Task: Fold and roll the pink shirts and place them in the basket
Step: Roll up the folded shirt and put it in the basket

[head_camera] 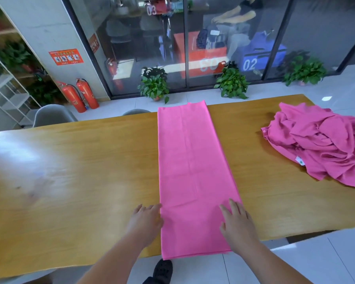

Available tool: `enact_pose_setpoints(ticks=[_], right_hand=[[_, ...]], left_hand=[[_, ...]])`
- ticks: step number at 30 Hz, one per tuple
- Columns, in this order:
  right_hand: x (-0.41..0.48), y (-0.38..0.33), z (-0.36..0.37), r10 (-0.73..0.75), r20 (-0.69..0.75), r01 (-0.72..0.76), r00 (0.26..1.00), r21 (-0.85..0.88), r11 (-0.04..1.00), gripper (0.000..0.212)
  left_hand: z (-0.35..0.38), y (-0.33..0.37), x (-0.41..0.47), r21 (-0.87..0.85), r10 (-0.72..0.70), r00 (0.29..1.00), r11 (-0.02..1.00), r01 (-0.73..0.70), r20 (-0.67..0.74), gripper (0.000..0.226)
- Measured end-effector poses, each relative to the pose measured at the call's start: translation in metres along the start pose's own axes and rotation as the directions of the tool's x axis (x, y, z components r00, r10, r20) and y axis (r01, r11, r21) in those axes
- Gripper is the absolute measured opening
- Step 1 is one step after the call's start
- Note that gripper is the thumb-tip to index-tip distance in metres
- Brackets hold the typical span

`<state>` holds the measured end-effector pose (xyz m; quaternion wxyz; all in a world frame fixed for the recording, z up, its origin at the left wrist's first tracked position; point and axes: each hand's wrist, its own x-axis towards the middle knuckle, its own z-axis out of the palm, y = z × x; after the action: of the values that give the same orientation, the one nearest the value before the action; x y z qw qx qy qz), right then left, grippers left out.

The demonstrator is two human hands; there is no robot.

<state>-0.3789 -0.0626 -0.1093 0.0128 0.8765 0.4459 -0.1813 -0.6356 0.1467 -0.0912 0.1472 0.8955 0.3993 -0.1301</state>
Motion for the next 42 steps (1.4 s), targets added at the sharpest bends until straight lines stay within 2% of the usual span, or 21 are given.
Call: enact_pose_setpoints(ticks=[5,13,19,23,26,30,35,37,42], right_hand=[[0.027,-0.061,-0.02,-0.121,0.08,0.121,0.989,0.012,0.993,0.07],[0.067,-0.182,-0.035,-0.188,0.143,0.184,0.972,0.041,0.982,0.076],[0.087,-0.231,-0.025,-0.078,0.183,0.07,0.98,0.049,0.996,0.084],[0.084,-0.248,-0.012,0.027,0.165,-0.027,0.986,-0.001,1.0,0.085],[0.081,-0.253,0.0,0.082,0.156,-0.079,0.984,-0.026,0.997,0.081],[0.082,-0.251,0.005,0.089,0.093,-0.086,0.992,-0.032,0.996,0.071],[0.078,-0.251,-0.015,0.062,0.094,-0.064,0.994,0.018,0.998,0.089],[0.077,-0.249,-0.022,0.07,0.096,-0.076,0.993,0.065,0.995,0.083],[0.076,-0.245,-0.029,0.196,0.072,-0.206,0.978,0.179,0.962,0.045]], left_hand=[[-0.021,-0.025,0.04,-0.177,-0.012,0.999,0.984,0.02,0.045,0.051],[-0.043,-0.096,0.101,-0.114,0.079,0.995,0.991,-0.073,0.054,0.056],[-0.068,-0.119,0.158,-0.106,0.147,0.988,0.984,-0.141,0.044,0.054],[-0.079,-0.117,0.191,-0.153,0.157,0.987,0.977,-0.15,0.031,0.054],[-0.079,-0.111,0.211,-0.251,0.147,0.989,0.958,-0.14,0.012,0.057],[-0.081,-0.1,0.234,-0.328,0.152,0.988,0.933,-0.149,-0.016,0.059],[-0.083,-0.081,0.265,-0.472,0.097,0.995,0.877,-0.087,-0.002,0.059],[-0.089,-0.07,0.275,-0.543,0.062,0.998,0.838,-0.053,0.0,0.058],[-0.093,-0.053,0.298,-0.627,-0.012,1.0,0.779,0.006,-0.005,0.056]])
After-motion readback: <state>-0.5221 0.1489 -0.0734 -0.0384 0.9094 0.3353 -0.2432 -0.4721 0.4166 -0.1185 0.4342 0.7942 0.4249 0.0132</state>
